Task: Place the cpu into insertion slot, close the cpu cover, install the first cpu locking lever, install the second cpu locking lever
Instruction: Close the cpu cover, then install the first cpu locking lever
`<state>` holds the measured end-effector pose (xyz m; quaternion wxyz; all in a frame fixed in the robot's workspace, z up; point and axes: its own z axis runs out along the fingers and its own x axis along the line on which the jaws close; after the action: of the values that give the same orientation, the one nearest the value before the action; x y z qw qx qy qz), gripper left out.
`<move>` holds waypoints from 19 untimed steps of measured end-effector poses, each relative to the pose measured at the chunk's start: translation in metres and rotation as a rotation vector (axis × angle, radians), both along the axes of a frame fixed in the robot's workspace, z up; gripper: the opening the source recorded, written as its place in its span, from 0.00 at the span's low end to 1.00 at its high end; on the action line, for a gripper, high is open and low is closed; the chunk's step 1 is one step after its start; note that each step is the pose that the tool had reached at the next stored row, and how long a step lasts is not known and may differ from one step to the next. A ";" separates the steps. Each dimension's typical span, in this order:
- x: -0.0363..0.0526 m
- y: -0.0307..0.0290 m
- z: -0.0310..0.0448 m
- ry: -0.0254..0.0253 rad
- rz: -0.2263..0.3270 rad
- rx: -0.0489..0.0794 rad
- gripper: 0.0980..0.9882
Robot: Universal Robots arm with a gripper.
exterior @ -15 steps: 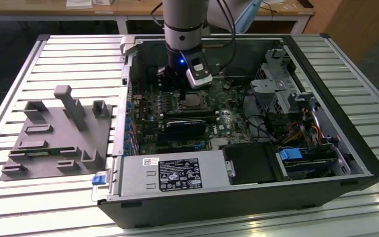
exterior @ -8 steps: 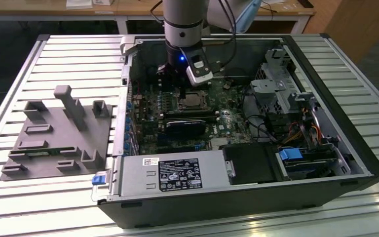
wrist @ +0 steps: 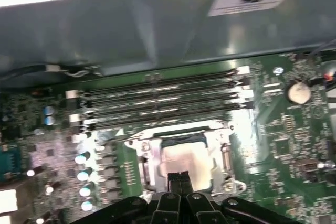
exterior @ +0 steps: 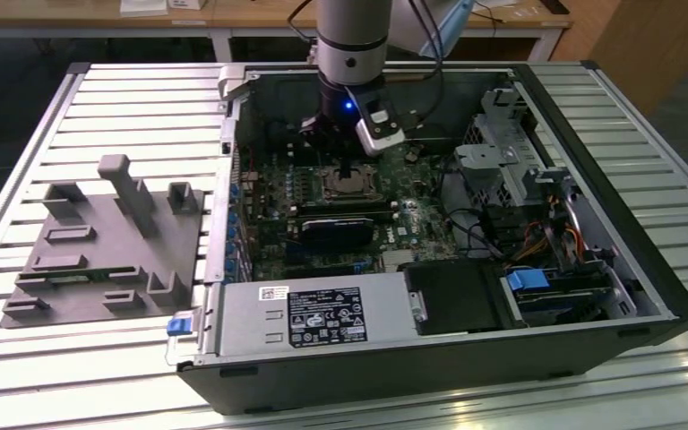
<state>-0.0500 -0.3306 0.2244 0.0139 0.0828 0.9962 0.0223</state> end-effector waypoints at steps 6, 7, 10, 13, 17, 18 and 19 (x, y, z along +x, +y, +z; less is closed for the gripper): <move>0.0062 0.0000 0.0005 0.0009 0.002 0.000 0.00; 0.0062 0.0000 0.0014 0.0009 0.003 0.000 0.00; 0.0063 0.0000 0.0070 0.0008 0.003 0.000 0.00; 0.0063 0.0000 0.0111 0.0008 0.003 0.000 0.00; 0.0063 0.0000 0.0113 0.0007 0.003 0.000 0.00; 0.0063 0.0000 0.0113 0.0007 0.003 0.000 0.00; 0.0063 0.0000 0.0113 0.0007 0.003 0.000 0.00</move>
<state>-0.0438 -0.3306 0.2357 0.0135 0.0812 0.9964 0.0225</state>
